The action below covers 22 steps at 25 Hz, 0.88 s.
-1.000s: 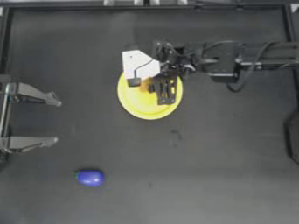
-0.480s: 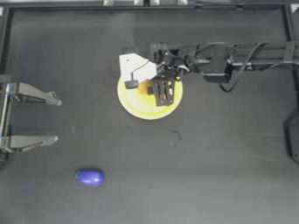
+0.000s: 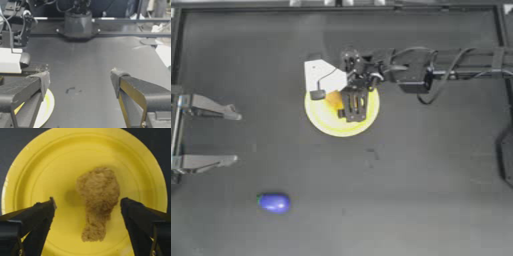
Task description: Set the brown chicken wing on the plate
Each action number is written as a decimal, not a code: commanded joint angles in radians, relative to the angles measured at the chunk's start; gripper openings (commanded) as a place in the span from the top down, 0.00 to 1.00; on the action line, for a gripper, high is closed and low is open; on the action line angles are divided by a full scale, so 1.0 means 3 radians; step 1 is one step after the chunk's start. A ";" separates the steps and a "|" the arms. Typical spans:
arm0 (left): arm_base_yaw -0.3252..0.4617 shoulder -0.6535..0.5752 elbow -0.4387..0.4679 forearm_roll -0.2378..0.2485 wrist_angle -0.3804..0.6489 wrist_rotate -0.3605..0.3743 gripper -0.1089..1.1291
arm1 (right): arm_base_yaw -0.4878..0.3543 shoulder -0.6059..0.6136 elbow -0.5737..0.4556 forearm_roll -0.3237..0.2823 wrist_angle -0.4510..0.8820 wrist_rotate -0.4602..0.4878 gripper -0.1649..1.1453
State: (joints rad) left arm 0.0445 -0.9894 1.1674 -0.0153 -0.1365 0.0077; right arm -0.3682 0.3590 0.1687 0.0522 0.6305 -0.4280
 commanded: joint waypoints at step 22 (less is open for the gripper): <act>0.0015 0.0036 -0.0072 -0.0005 0.0072 0.0000 0.09 | 0.0123 -0.1294 0.0506 0.0343 -0.0383 -0.0015 0.12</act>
State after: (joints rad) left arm 0.0476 -0.9894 1.1674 -0.0153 -0.1166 0.0077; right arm -0.3390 0.0337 0.3114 0.1365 0.5446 -0.4310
